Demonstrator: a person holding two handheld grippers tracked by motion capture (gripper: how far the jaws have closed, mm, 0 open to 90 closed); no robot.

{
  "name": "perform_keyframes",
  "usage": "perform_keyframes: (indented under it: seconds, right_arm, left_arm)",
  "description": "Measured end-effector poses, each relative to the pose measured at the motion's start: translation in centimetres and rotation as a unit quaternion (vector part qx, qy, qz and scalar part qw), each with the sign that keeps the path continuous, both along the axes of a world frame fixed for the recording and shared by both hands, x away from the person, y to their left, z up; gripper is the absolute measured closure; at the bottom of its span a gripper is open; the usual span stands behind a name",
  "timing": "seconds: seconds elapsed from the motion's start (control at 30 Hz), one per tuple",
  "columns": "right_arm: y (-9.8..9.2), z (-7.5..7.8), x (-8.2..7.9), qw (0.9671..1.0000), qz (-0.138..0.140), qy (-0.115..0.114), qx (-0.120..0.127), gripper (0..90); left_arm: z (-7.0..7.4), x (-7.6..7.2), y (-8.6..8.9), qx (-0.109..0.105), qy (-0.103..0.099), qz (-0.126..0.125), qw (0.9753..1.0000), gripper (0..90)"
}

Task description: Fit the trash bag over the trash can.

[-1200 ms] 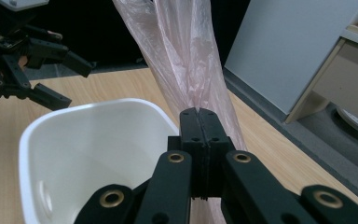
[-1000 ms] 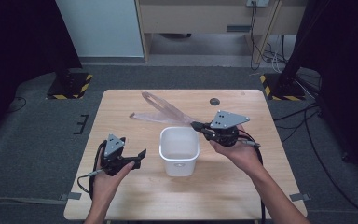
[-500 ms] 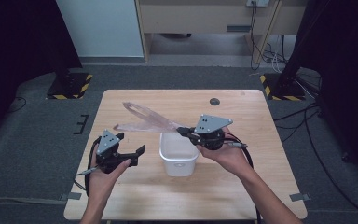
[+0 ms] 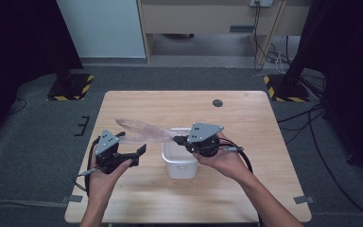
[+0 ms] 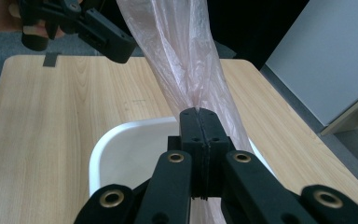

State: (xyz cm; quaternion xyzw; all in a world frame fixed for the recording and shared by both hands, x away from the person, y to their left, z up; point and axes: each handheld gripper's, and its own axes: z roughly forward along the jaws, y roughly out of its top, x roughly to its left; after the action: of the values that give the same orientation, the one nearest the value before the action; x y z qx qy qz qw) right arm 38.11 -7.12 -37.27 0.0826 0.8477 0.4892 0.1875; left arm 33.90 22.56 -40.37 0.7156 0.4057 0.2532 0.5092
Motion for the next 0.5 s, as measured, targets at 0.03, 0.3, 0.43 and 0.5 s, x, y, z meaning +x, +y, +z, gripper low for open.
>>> perform_keyframes:
  seconds: [0.03, 0.3, 0.43, 0.5]
  right_arm:
    - [0.16, -0.11, 0.0, 1.0, 0.001, 0.0, -0.002, 90.0]
    - [0.7, -0.37, -0.06, 0.9998, -0.001, -0.003, -0.02, 90.0]
    - [0.82, -0.37, 0.02, 0.9997, -0.002, -0.006, -0.024, 90.0]
    - [0.94, -0.38, 0.04, 0.9996, -0.002, -0.006, -0.026, 90.0]
  left_arm:
    - [0.05, -0.06, -0.1, -0.002, -0.001, -0.003, 1.0, 8.3]
    - [0.18, -0.25, -0.31, -0.005, -0.004, -0.016, 0.9999, 12.9]
    - [0.21, -0.32, -0.5, -0.007, -0.005, -0.022, 0.9997, 14.4]
    - [0.27, -0.38, -0.61, -0.007, -0.009, -0.024, 0.9997, 16.2]
